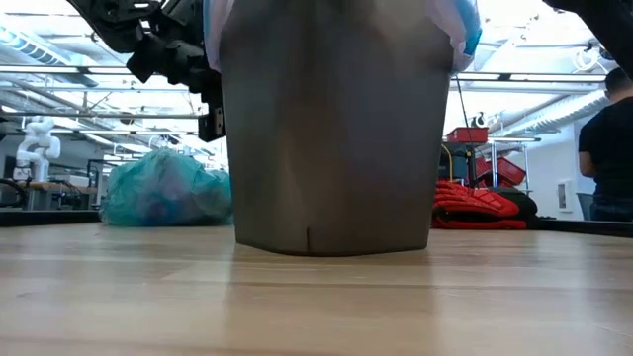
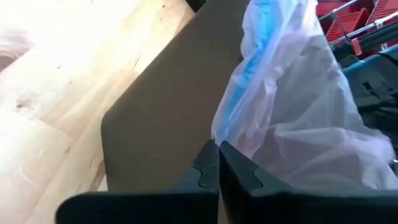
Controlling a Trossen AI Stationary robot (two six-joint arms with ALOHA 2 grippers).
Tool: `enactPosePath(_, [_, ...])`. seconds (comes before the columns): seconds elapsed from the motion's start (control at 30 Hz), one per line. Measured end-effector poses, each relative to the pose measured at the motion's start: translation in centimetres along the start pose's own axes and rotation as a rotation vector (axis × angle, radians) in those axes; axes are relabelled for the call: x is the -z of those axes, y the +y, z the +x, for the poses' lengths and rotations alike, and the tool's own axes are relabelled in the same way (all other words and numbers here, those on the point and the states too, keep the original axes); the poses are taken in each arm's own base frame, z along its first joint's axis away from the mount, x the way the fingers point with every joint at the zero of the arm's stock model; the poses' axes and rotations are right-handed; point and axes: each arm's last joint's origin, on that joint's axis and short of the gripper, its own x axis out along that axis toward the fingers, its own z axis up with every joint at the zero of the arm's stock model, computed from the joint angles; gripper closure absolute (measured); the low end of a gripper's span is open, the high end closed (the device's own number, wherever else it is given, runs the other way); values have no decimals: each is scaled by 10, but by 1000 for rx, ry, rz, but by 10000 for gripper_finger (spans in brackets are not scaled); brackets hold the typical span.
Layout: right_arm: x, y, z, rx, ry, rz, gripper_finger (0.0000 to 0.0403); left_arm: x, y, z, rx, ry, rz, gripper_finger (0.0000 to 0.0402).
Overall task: Place trash/remove bag and relplace
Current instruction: Insert the new pink trash bag into the trash bin
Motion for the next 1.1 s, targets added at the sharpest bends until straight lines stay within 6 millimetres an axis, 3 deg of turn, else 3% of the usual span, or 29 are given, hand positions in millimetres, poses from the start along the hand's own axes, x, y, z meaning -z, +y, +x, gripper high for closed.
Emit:
enactPosePath(0.4, [-3, -5, -3, 0, -26, 9, 403, 1, 2, 3, -22, -5, 18, 401])
enactPosePath(0.87, [8, -10, -48, -17, -94, 50, 403, 1, 2, 3, -24, -6, 22, 401])
enactPosePath(1.1, [18, -10, -80, -46, -163, 53, 403, 1, 2, 3, -24, -7, 22, 401])
